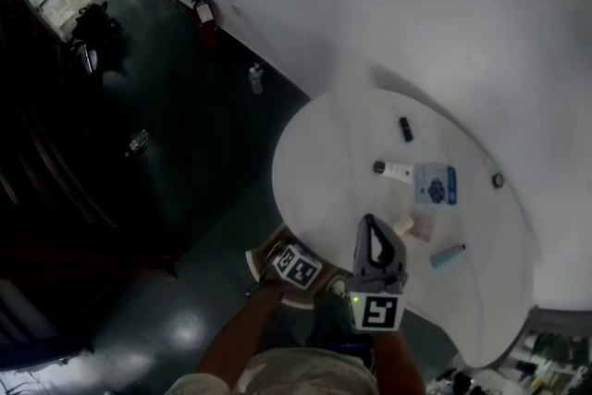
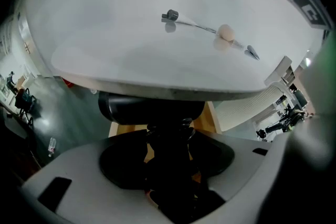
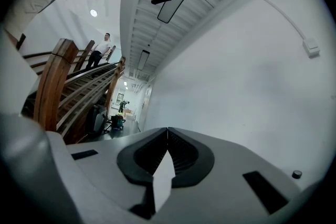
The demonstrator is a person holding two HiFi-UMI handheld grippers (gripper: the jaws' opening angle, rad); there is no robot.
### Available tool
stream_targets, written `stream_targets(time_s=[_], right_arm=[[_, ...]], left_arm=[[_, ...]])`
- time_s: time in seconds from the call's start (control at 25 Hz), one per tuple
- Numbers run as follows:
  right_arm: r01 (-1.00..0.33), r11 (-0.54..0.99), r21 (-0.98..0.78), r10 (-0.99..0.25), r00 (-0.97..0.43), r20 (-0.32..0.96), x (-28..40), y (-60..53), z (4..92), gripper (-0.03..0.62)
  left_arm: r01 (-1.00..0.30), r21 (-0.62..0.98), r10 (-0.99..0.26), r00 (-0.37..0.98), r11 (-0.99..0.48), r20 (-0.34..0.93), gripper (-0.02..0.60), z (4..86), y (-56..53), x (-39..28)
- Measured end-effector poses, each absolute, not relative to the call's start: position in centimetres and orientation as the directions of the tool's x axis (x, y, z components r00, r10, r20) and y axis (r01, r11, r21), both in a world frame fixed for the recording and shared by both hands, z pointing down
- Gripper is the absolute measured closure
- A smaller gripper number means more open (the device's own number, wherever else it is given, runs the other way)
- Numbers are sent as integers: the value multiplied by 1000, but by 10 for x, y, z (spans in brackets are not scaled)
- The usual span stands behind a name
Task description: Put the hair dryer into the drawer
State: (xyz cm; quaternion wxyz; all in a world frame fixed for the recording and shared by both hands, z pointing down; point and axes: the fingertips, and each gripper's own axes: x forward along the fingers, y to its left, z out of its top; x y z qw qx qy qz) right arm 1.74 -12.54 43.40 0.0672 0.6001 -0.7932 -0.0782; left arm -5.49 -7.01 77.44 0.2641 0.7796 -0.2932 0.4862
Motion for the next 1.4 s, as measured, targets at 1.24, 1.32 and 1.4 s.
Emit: stream_targets(time_s=[1.24,1.32,1.4], right_arm=[[-938,292,185,-955,-275,112,34,-133,493,588],[-940,290,180,-955,-272,117,35,-134,496,588],[-941,289,176,-955,-272,116,35,-135,500,586]], left_arm=[[-705,135,-317,471,-696,823,328,845,-97,-28],[-707,143,-314,474,-693,822,328,850,-97,-27],[-709,150,-307,473,-689,826,328,858,-97,-27]])
